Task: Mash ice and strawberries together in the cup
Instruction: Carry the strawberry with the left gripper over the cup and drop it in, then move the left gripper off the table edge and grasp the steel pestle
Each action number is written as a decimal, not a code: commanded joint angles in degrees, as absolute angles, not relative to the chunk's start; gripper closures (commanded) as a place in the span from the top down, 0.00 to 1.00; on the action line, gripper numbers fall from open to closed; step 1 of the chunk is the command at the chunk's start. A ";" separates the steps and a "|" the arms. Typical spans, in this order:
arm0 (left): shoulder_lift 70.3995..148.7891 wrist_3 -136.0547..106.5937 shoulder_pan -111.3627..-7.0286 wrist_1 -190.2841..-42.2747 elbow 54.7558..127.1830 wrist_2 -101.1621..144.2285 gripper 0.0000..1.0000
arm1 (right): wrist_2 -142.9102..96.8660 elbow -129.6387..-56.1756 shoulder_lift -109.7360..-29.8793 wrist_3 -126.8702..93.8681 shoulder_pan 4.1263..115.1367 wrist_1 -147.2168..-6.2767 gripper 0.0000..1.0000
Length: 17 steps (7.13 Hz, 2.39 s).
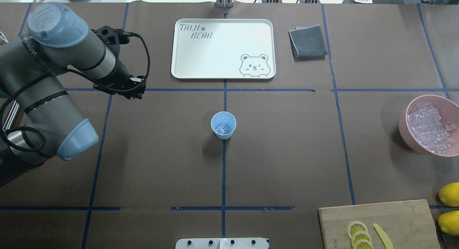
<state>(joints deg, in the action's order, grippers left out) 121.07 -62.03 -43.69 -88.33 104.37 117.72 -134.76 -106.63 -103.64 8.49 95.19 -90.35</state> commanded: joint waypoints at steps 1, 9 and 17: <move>131.79 -73.08 -36.08 -84.83 100.92 113.14 0.02 | -134.74 -106.70 -103.62 8.44 95.19 -90.26 0.99; 142.91 -79.80 -28.92 -84.46 90.44 105.29 1.00 | -134.82 -106.70 -103.62 8.44 95.19 -90.35 0.99; 102.96 -18.37 -63.12 -82.88 110.13 127.13 1.00 | -134.82 -106.61 -103.19 8.26 94.57 -90.44 0.99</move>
<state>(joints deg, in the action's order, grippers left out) 108.73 -31.44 -54.05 -82.82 110.31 121.76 -134.76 -106.61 -103.44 8.62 94.97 -90.41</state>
